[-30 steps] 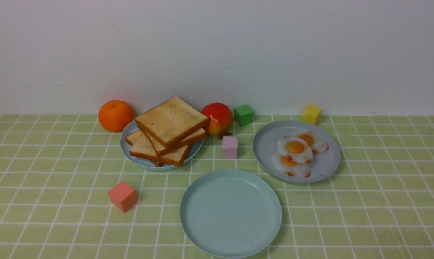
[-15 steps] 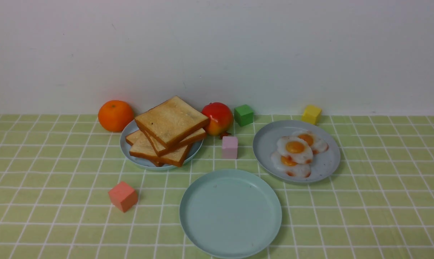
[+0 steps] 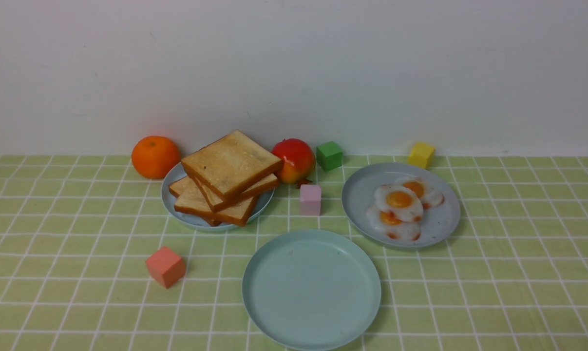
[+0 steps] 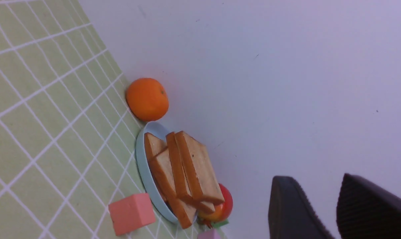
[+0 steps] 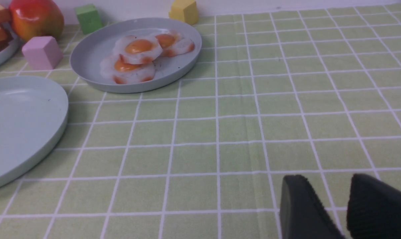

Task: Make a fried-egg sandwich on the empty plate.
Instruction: Use the left arm to grab a slice of bread

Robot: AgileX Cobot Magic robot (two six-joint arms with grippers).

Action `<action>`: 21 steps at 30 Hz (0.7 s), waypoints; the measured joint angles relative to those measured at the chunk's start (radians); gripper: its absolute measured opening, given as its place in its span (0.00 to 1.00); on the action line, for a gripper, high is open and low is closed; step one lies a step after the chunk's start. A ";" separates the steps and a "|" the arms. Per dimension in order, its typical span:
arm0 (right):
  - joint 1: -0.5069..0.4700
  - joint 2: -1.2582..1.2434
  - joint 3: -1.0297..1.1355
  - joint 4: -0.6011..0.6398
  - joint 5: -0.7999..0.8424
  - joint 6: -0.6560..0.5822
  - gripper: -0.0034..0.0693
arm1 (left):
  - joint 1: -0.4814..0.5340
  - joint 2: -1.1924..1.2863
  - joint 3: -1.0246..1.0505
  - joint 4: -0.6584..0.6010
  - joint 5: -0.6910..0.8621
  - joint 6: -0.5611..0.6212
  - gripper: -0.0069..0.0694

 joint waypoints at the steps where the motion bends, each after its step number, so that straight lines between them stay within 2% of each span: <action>1: 0.001 0.000 0.000 0.000 0.000 0.000 0.38 | 0.000 0.000 -0.017 0.004 0.021 0.011 0.37; 4: 0.001 0.000 0.000 0.000 0.000 0.000 0.38 | 0.000 0.023 -0.108 0.044 0.112 0.084 0.30; 7: 0.001 0.000 0.000 0.000 0.000 0.000 0.38 | -0.031 0.149 -0.247 0.099 0.238 0.278 0.20; 8: 0.001 0.000 0.000 0.000 0.000 0.000 0.38 | -0.031 0.149 -0.247 0.099 0.238 0.278 0.20; 11: 0.001 0.000 0.000 0.000 0.000 0.000 0.38 | -0.108 0.331 -0.411 0.124 0.437 0.445 0.16; 16: 0.001 0.000 0.000 0.011 -0.015 0.001 0.38 | -0.173 0.652 -0.646 0.170 0.816 0.495 0.15; 18: 0.001 0.000 0.005 0.063 -0.037 0.026 0.38 | -0.185 0.738 -0.698 0.180 0.872 0.495 0.15; 21: 0.001 0.000 0.008 0.260 -0.105 0.127 0.38 | -0.239 0.843 -0.762 0.194 0.882 0.505 0.14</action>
